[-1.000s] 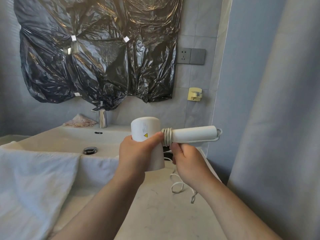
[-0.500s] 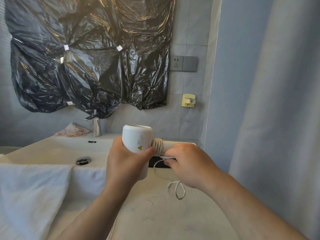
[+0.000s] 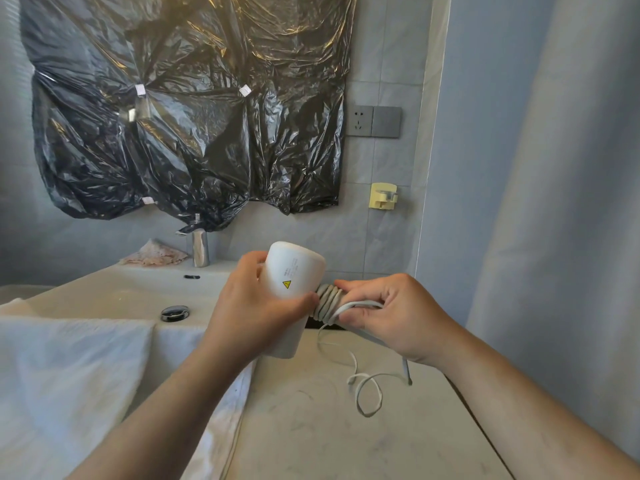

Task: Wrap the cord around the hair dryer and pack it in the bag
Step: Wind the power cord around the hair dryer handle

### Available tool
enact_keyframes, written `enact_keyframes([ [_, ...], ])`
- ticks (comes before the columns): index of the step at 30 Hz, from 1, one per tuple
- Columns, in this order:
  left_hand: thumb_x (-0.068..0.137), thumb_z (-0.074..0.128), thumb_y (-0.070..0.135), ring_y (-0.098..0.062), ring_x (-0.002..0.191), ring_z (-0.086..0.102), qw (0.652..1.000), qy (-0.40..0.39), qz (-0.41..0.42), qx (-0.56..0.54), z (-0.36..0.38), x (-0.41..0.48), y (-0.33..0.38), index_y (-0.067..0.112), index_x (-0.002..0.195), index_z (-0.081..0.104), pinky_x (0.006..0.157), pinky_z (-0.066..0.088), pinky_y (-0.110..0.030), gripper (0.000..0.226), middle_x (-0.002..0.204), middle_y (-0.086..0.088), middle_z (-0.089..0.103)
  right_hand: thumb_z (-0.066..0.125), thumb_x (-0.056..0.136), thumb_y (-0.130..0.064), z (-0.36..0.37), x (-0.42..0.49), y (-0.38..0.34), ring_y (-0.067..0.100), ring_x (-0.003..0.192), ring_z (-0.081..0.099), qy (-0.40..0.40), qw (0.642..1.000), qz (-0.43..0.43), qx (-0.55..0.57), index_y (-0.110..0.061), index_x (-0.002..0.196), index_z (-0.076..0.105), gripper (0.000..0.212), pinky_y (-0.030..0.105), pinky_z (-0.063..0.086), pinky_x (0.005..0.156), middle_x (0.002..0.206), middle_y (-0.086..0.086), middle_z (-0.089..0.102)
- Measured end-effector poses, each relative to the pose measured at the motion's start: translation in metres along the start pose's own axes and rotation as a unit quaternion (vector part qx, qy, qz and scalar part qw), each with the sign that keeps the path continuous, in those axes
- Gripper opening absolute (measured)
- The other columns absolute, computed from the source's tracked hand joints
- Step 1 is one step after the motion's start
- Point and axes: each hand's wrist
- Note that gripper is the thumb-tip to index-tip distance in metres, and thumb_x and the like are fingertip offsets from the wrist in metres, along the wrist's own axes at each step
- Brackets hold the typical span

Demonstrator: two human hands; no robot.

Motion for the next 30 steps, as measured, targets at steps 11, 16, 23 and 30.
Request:
enact_keyframes([
  [11,0.050,0.075,0.077,-0.028,0.118,0.055,0.943,0.015,0.090,0.321,0.015,-0.026,0.016,0.009,0.154,0.002,0.083,0.047,-0.038,0.144,0.138,-0.004,0.045,0.070,0.083,-0.004,0.000,-0.003,0.007,-0.005,0.113,0.059,0.027,1.000,-0.002,-0.009,-0.016,0.090,0.079,0.016,0.019,0.046,0.097,0.104,-0.005,0.075],
  [16,0.055,0.074,0.073,-0.027,0.119,0.053,0.949,0.023,0.116,0.292,0.015,-0.021,0.013,0.011,0.154,0.008,0.082,0.047,-0.038,0.134,0.139,-0.004,0.045,0.067,0.085,-0.001,-0.004,-0.006,0.003,-0.008,0.113,0.058,0.007,1.000,0.003,0.019,-0.011,0.090,0.079,0.016,0.008,0.043,0.091,0.101,-0.002,0.076],
  [23,0.046,0.090,0.058,-0.019,0.124,0.046,0.962,-0.018,0.140,0.233,0.005,-0.016,0.009,0.021,0.154,0.016,0.087,0.037,-0.027,0.136,0.142,0.003,0.045,0.076,0.078,-0.003,-0.005,-0.008,0.005,-0.001,0.099,0.067,0.051,0.996,0.042,0.067,-0.016,0.078,0.078,0.014,0.016,0.050,0.085,0.088,-0.004,0.077],
  [30,0.039,0.090,0.059,-0.018,0.119,0.045,0.973,0.008,0.144,0.178,0.006,-0.017,0.004,0.013,0.148,0.032,0.088,0.032,-0.020,0.132,0.133,-0.002,0.052,0.081,0.071,-0.001,-0.003,-0.006,0.001,0.004,0.093,0.071,0.092,0.990,0.047,0.101,-0.011,0.074,0.077,0.011,0.019,0.054,0.081,0.084,0.001,0.077],
])
Point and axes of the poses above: each hand's wrist, its own x-axis towards the middle knuckle, its own z-axis out of the palm, y = z × x
